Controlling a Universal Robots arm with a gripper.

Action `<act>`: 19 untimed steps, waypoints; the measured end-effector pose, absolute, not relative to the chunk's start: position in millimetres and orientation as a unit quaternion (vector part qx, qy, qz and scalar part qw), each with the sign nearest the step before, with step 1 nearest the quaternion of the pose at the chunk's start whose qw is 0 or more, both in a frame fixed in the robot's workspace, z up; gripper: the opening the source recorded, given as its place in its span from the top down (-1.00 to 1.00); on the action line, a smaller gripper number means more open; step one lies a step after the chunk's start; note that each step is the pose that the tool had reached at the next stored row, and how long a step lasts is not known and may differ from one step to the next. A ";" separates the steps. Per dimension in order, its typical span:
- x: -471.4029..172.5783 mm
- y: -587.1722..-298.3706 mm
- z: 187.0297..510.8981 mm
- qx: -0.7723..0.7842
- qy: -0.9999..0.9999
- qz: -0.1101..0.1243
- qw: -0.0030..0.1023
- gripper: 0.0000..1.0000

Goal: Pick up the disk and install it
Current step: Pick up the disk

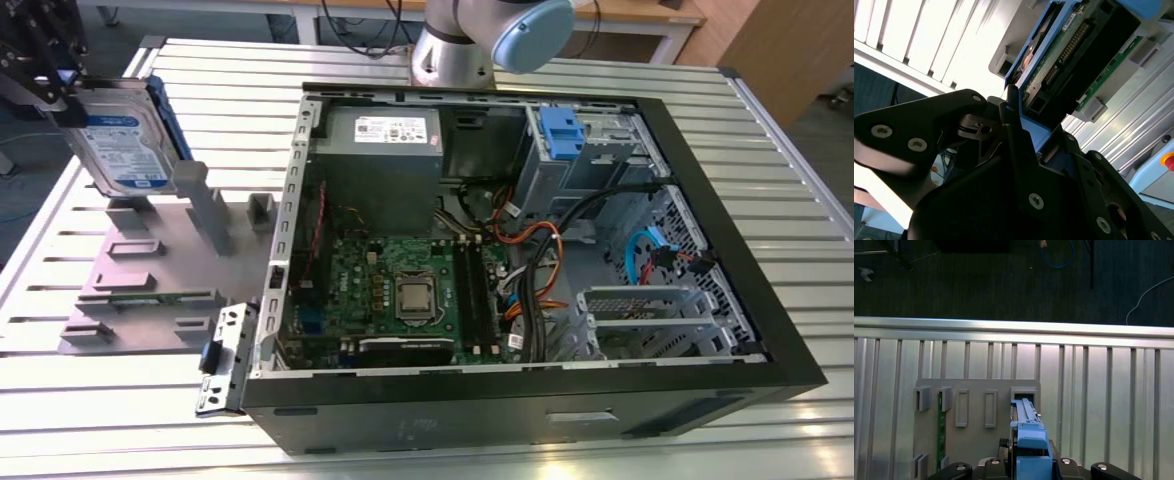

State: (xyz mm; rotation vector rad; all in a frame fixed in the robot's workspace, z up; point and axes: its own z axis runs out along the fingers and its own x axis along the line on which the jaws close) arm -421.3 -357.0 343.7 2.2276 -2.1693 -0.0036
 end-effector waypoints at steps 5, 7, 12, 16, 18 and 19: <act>-421.3 -357.0 346.5 0.716 -0.698 0.001 0.018 0.26; -421.3 -356.9 348.2 0.716 -0.698 0.002 0.020 0.26; -421.3 -357.0 355.4 0.716 -0.698 0.003 0.020 0.26; -421.3 -357.0 356.3 0.716 -0.698 0.003 0.020 0.26; -421.3 -357.0 356.7 0.716 -0.698 0.003 0.020 0.26; -421.3 -357.0 356.9 0.716 -0.698 0.003 0.020 0.26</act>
